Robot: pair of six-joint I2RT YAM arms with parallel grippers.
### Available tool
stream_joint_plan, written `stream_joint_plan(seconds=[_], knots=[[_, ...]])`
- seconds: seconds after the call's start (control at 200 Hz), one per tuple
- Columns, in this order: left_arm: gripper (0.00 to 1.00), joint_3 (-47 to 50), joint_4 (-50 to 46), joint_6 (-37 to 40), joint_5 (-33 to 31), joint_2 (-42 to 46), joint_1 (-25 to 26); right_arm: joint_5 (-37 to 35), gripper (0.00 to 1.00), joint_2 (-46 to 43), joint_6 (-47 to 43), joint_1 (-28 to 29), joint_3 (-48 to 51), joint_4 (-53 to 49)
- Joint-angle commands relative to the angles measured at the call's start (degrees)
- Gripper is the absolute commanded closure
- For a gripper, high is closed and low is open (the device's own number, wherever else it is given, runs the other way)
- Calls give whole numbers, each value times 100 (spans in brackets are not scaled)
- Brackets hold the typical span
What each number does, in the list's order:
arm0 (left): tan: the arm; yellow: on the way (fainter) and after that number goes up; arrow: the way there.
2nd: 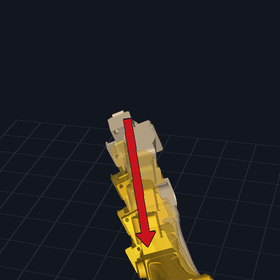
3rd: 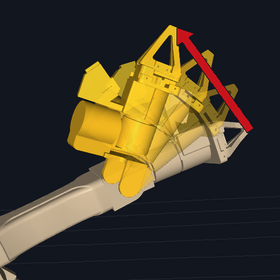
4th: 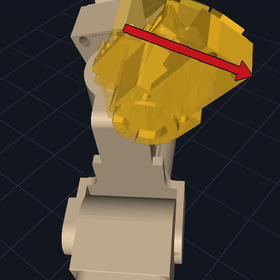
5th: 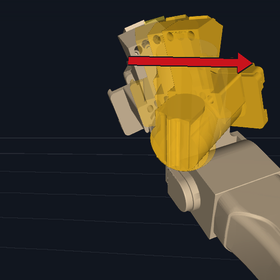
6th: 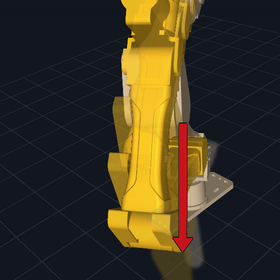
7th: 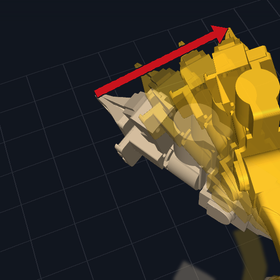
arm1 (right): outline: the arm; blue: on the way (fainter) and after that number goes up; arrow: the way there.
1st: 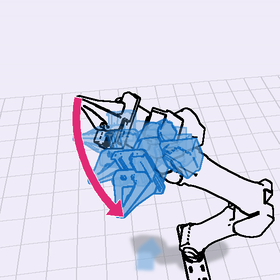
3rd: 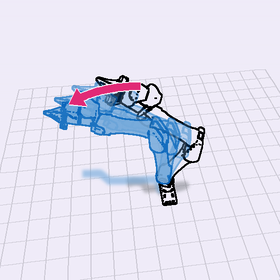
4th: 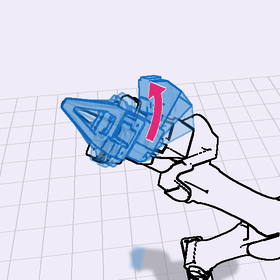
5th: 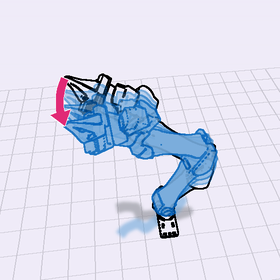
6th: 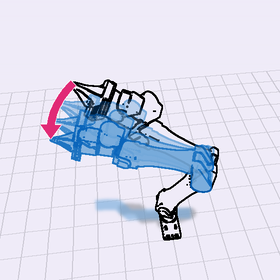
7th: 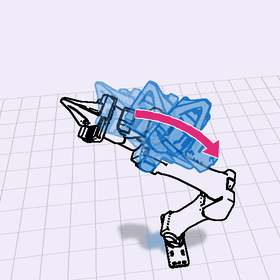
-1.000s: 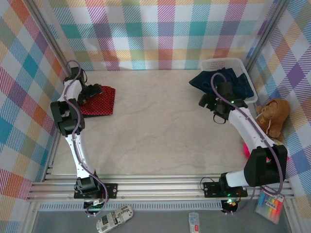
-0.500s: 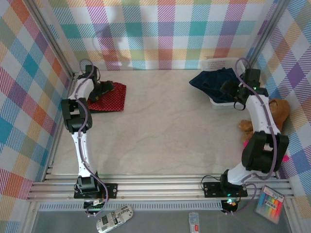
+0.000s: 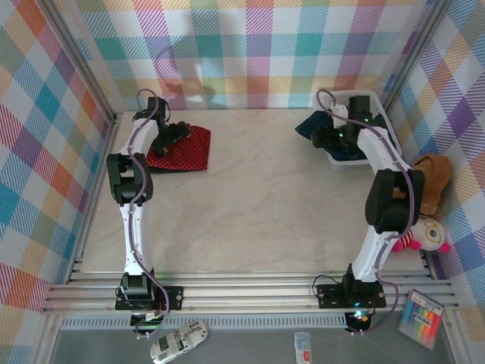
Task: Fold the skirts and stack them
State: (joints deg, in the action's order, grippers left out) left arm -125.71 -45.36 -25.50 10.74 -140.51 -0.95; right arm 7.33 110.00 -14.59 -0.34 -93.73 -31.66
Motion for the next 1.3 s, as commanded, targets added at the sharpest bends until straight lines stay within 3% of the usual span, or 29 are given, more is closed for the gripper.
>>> stream_joint_plan(seconds=[0.0, 0.055, 0.15, 0.285, 0.445, 0.72, 0.955, 1.15, 1.295], knots=[[0, 149, -717, -17, 428, 388, -10, -536, 4, 461, -653, 233, -581, -202], [0, 233, -741, 8, 436, 603, -11, -859, 12, 624, -623, 299, -751, -200], [0, 465, -712, 60, 428, 1003, -6, -1581, 50, 819, -373, 315, -1087, -296], [0, 974, -543, 57, 455, 1615, -10, -2024, 82, 724, -431, 306, -1291, -524], [0, 1795, -184, -40, 525, 2434, -11, -1860, 100, 389, -9, 214, -1583, -916], [0, 2723, 156, -93, 530, 3464, -10, -2333, 100, -462, 1447, 60, -2574, -804], [0, 3026, 326, -247, 856, 3515, 7, -1408, 100, -771, 2240, 107, -3854, -822], [0, 2991, 350, -267, 1053, 3425, 51, -1046, 100, -766, 2613, 199, -4748, -815], [0, 3025, 515, -241, 1453, 3438, 94, 4, 100, -812, 2923, 336, -5036, -779]])
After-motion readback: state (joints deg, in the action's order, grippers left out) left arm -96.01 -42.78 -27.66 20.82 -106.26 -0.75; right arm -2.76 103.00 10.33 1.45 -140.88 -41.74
